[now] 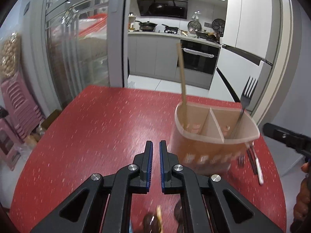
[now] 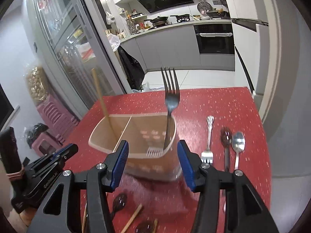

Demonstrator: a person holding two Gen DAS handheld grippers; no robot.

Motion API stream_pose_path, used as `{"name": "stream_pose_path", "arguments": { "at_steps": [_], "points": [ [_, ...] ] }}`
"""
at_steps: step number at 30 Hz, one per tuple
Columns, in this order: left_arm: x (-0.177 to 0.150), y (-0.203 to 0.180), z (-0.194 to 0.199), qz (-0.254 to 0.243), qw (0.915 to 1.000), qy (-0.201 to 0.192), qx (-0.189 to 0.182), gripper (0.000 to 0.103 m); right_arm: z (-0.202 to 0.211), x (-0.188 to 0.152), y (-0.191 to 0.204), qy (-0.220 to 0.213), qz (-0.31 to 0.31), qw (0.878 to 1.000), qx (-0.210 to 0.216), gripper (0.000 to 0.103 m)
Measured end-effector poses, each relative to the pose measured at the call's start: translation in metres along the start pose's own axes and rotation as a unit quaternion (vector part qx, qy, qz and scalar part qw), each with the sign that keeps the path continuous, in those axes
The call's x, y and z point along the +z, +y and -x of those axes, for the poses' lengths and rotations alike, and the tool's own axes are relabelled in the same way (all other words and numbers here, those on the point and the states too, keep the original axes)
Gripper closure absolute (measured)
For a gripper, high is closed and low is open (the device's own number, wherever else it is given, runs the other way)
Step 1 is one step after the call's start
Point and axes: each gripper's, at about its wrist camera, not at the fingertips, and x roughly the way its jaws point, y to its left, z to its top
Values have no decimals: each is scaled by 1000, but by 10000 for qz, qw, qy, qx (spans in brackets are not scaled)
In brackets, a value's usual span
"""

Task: Organize utensils
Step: 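Move both open tools back over the remaining utensils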

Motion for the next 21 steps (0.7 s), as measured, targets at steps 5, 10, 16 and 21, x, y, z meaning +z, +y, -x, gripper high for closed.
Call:
{"name": "stream_pose_path", "arguments": {
  "at_steps": [5,10,16,21],
  "points": [
    [-32,21,17,172,9996,204,-12,42,16,-32,1,292,-190,9994,47,38],
    [-61,35,32,229,9993,245,172,0,25,-68,0,646,-391,9971,14,21],
    [-95,50,29,102,9973,598,406,0,21,-107,2,1185,-466,9917,-186,21],
    [-124,62,22,218,9935,1054,366,0,17,-132,5,1506,-452,9871,-316,21]
  ]
}}
